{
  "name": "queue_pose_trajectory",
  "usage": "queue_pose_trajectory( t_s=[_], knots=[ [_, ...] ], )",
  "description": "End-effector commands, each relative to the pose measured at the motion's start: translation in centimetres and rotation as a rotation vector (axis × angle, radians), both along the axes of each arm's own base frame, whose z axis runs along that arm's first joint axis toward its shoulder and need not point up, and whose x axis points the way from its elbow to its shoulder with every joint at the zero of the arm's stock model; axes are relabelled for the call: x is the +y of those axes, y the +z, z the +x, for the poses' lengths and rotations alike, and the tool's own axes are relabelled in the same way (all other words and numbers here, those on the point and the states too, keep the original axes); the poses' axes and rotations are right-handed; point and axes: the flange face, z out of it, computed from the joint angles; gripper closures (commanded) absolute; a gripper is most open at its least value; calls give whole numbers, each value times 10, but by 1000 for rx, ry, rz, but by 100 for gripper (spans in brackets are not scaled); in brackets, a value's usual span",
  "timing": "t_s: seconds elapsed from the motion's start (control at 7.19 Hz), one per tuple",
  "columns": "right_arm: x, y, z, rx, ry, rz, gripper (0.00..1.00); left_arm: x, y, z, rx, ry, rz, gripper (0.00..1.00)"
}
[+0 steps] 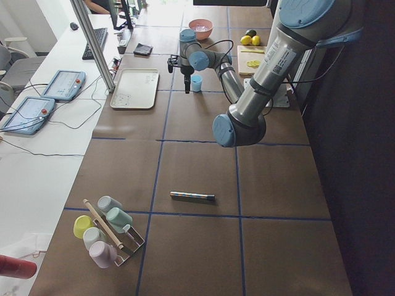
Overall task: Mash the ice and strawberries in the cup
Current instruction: 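Withdraw the left gripper back toward the metal muddler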
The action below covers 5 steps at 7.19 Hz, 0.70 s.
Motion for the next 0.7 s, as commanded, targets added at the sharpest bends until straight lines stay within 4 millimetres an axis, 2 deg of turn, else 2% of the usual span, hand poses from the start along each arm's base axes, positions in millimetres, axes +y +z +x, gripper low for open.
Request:
queue_pose_trajectory(
  t_s=[0.0, 0.28, 0.56],
  knots=[
    [-2, -4, 1, 0, 13, -4, 1, -3, 48, -88, -84, 82, 75, 0],
    [-1, -3, 0, -2, 12, -7, 1, -9, 114, -170, -113, 149, 96, 0],
    [-1, -3, 1, 0, 13, -8, 1, -4, 190, -236, -135, 155, 82, 0]
  ],
)
